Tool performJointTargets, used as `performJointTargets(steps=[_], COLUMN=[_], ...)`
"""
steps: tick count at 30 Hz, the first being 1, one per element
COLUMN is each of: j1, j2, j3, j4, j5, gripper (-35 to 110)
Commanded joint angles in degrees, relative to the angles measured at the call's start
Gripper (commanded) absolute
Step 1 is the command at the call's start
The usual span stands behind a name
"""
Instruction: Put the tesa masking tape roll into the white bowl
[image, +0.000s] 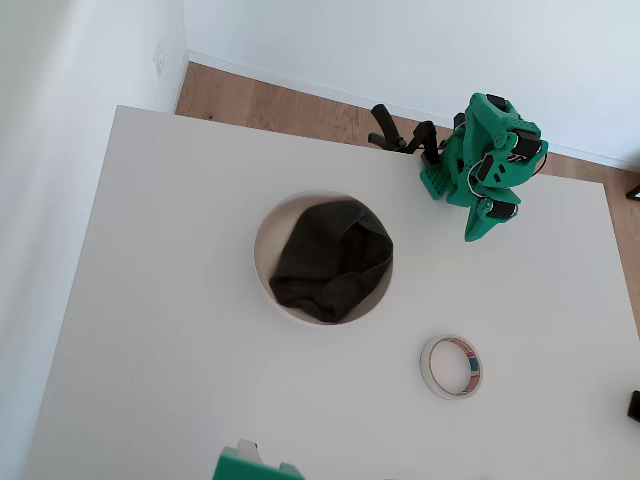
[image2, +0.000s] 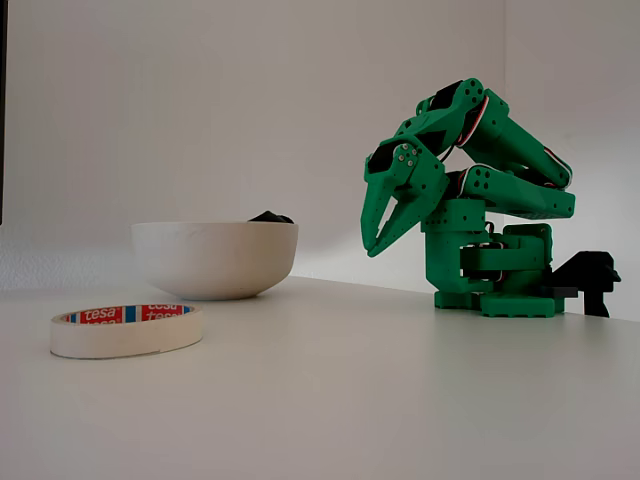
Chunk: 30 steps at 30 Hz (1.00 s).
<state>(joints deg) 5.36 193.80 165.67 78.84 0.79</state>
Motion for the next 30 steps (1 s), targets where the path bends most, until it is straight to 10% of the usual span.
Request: performJointTargets(steps=[1, 23, 30], j1=[-1.1, 3.1, 1.7], j2=[0.4, -0.1, -33.7], j3=[0.3, -1.3, -19.2], j4=[0.9, -3.8, -15.0], j5=[-1.0, -0.6, 0.6], gripper=[-8, -8, -8])
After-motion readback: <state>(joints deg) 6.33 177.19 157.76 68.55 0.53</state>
